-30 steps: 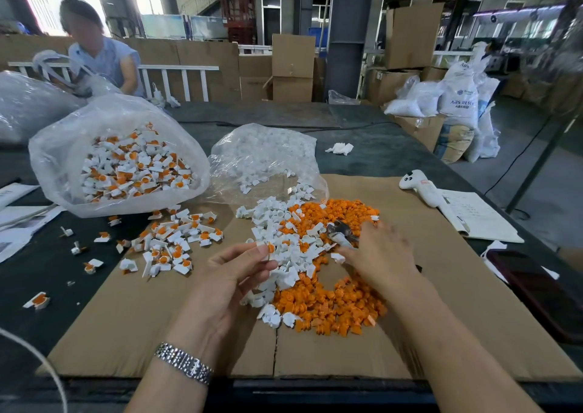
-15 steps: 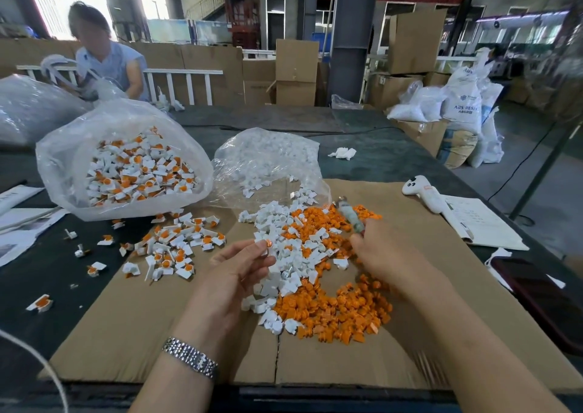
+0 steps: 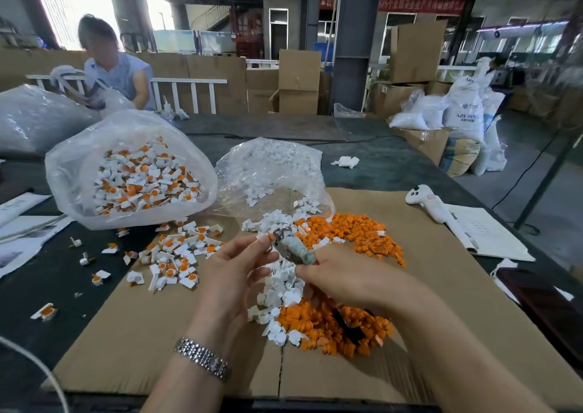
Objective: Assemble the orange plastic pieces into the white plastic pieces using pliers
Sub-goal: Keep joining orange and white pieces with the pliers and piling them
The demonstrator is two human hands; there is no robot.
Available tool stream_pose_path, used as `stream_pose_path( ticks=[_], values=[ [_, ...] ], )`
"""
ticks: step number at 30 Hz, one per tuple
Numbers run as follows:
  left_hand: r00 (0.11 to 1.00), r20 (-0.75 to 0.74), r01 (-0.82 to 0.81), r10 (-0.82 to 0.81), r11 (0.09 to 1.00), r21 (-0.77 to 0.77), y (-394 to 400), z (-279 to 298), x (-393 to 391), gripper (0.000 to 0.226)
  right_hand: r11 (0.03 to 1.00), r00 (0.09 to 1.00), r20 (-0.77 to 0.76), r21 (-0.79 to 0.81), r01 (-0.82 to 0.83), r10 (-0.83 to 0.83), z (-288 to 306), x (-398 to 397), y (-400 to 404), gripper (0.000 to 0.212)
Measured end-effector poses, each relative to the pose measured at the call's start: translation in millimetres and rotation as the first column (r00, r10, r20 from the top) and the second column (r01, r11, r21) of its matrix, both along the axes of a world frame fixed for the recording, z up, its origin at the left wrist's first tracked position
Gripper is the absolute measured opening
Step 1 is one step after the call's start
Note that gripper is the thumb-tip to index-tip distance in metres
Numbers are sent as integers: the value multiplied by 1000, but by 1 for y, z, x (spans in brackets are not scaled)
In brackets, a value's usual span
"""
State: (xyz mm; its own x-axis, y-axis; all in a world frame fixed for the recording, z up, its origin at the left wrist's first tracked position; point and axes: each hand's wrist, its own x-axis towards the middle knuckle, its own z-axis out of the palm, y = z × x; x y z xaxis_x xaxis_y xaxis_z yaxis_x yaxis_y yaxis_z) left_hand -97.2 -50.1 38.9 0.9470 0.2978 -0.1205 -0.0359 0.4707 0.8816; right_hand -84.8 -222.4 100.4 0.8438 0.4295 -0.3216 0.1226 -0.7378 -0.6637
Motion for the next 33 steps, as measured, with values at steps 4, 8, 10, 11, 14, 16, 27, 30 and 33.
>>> stream_pose_path(
  ticks=[4,8,10,11,14,16,27,30,33],
  values=[
    [999,5,-34,34,999,41,1,-1,-2,22,999,999,30,2,-41,41,1,-6,3,35],
    [999,-15,-37,38,998,54,2,0,-2,19,999,999,29,3,-46,46,1,-8,6,39],
    [999,-20,-35,36,997,63,3,-1,-3,13,999,998,52,1,-41,41,2,-10,9,43],
    [999,-21,-36,38,997,65,3,-1,-3,12,999,997,67,1,-39,39,1,-12,12,44],
    [999,-18,-41,42,997,65,3,0,-3,10,1000,986,163,-15,23,-20,-8,-16,18,40],
    [999,-16,-50,51,997,60,2,1,-2,7,995,966,245,-41,89,-76,-17,-17,23,40],
    [991,-39,-121,130,976,180,25,-9,1,9,994,970,221,-21,112,-104,-26,-1,3,48],
    [959,-73,-248,273,938,243,55,-10,2,13,942,901,375,-158,296,-220,-27,20,-24,43],
    [913,-75,-333,401,839,431,70,-15,2,36,859,856,433,-284,425,-281,-35,38,-48,48]
  ],
)
